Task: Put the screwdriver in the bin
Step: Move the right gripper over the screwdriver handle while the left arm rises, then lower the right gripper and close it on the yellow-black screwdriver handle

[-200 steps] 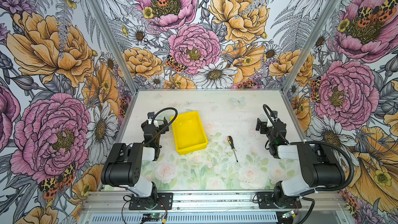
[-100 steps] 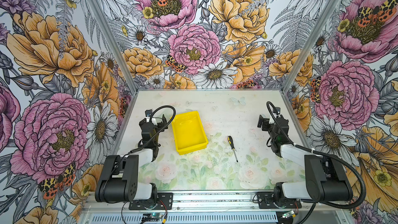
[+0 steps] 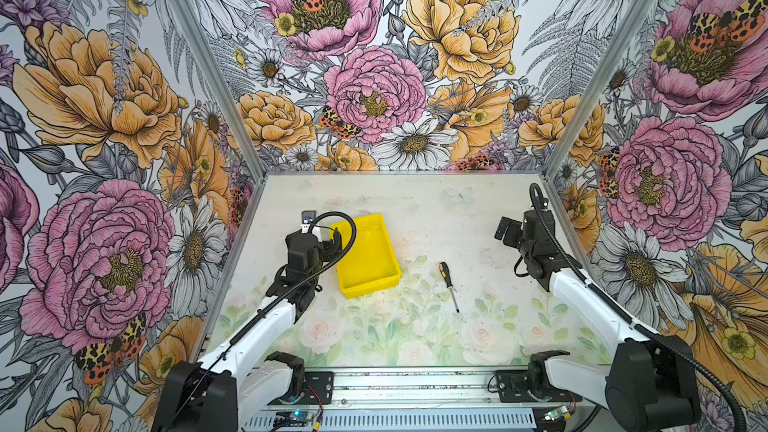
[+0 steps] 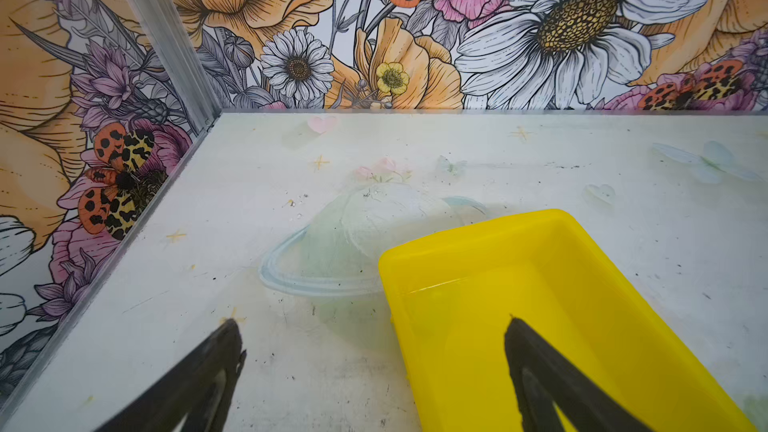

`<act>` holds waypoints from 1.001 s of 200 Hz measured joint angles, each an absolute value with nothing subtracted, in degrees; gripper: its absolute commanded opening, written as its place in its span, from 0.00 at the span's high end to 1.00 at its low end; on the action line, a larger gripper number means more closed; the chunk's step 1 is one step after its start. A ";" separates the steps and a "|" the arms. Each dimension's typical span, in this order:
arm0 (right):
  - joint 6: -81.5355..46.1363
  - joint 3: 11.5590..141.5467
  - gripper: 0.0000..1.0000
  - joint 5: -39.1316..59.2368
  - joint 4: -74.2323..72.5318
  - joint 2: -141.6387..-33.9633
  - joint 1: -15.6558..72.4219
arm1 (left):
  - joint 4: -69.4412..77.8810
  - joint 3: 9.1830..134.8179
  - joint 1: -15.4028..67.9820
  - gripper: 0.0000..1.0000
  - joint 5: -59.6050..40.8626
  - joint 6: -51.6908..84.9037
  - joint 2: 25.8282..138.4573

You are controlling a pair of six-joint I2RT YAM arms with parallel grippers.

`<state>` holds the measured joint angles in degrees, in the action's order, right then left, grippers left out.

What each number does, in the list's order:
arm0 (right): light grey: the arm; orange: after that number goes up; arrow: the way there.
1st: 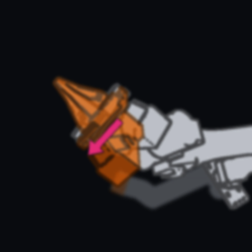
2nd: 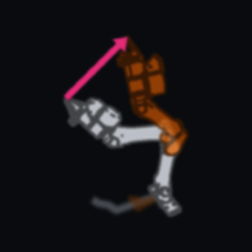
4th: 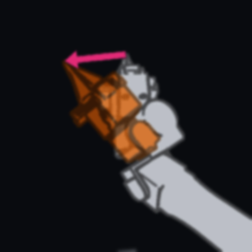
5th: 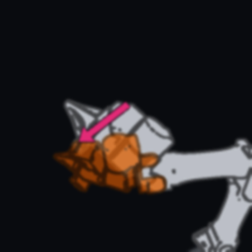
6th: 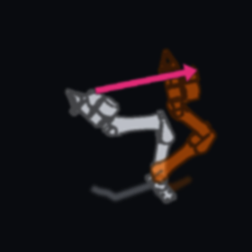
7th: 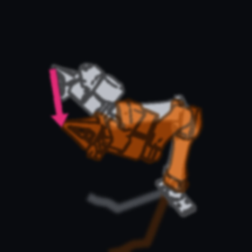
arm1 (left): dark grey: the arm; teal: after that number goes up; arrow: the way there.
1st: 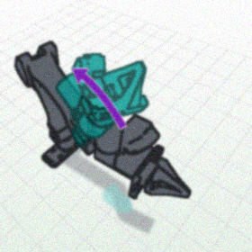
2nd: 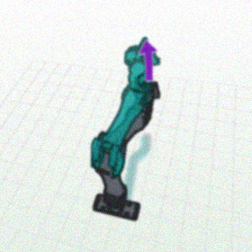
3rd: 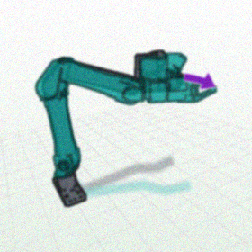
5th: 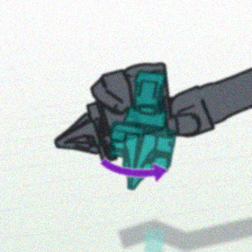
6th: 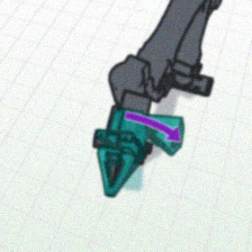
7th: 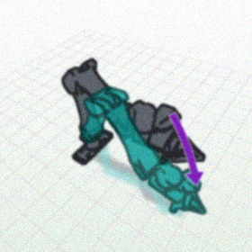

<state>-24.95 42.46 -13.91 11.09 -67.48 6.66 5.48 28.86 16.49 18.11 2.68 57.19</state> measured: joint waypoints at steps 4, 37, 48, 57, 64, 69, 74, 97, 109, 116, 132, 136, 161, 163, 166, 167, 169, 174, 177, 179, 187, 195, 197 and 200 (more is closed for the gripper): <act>-25.93 42.78 0.01 -13.69 12.51 -67.37 6.85 | 4.51 29.06 16.67 0.01 18.31 2.96 56.47; -31.62 45.52 0.01 -8.78 21.04 -68.71 8.56 | -3.70 31.64 17.96 0.01 18.83 8.16 51.62; -32.88 45.63 0.01 -7.53 22.57 -69.19 9.91 | -5.87 32.71 18.26 0.01 18.24 9.85 50.94; -33.87 45.63 0.01 -6.52 23.79 -69.58 11.51 | -7.20 33.61 18.37 0.01 16.99 11.03 50.63; -34.70 45.63 0.01 -5.91 24.43 -69.93 12.84 | -7.97 34.17 18.39 0.01 15.55 11.94 50.54; -35.20 45.63 0.01 -5.58 24.75 -70.22 13.78 | -8.47 34.52 18.39 0.01 14.52 12.43 50.57; -35.79 45.63 0.01 -5.06 25.10 -70.72 14.74 | -8.93 34.81 18.41 0.01 13.23 12.88 50.63; -37.56 46.04 0.00 -3.57 26.85 -74.91 18.63 | -10.79 36.10 19.35 0.01 7.57 14.35 52.47; -38.00 46.24 0.00 -3.14 27.81 -77.41 20.84 | -11.73 37.06 20.32 0.02 5.21 14.81 54.28; -38.17 46.30 0.01 -2.98 28.25 -78.72 22.13 | -12.25 37.63 20.95 0.01 3.88 14.90 55.46; -38.15 46.85 0.01 -2.61 29.43 -81.36 25.23 | -12.82 38.37 22.31 0.01 1.50 14.90 57.49; -38.13 47.13 0.00 -2.48 29.58 -82.00 25.96 | -12.88 38.39 22.68 0.01 1.08 14.90 57.80; -38.04 50.02 0.01 -1.93 30.26 -86.02 29.67 | -13.72 38.39 24.40 0.01 -1.58 14.90 58.67; -38.02 50.22 0.01 -1.89 30.26 -86.19 29.85 | -13.74 38.39 24.49 0.01 -1.93 14.87 58.72; -37.95 50.61 0.01 -1.69 30.24 -86.74 30.26 | -13.74 38.39 24.60 0.01 -2.42 14.87 58.78; -37.93 50.70 0.01 -1.69 30.24 -86.83 30.33 | -13.74 38.39 24.64 0.01 -2.72 14.87 58.78; -37.95 50.94 0.01 -1.65 30.24 -87.09 30.52 | -13.72 38.39 24.69 0.01 -2.98 14.87 58.83; -37.91 51.42 0.01 -1.61 30.22 -87.72 30.98 | -13.69 38.41 24.93 0.01 -4.36 14.83 58.96; -37.91 51.72 0.01 -1.61 30.20 -88.12 31.24 | -13.67 38.41 25.04 0.01 -5.10 14.79 59.05; -37.91 51.88 0.01 -1.61 30.20 -88.36 31.38 | -13.69 38.44 25.15 0.01 -5.52 14.70 59.13; -37.93 52.42 0.02 -1.58 30.22 -89.12 31.75 | -13.69 38.57 25.56 0.01 -7.27 14.41 59.53; -37.93 52.88 0.04 -1.63 30.20 -89.91 31.99 | -13.69 38.83 26.44 0.01 -9.08 13.98 60.14; -37.87 52.99 0.04 -1.58 30.20 -90.15 32.05 | -13.69 38.92 26.72 0.01 -9.58 13.72 60.31; -37.93 53.15 0.05 -1.58 30.24 -90.43 32.08 | -13.74 39.05 27.14 0.01 -10.13 13.39 60.55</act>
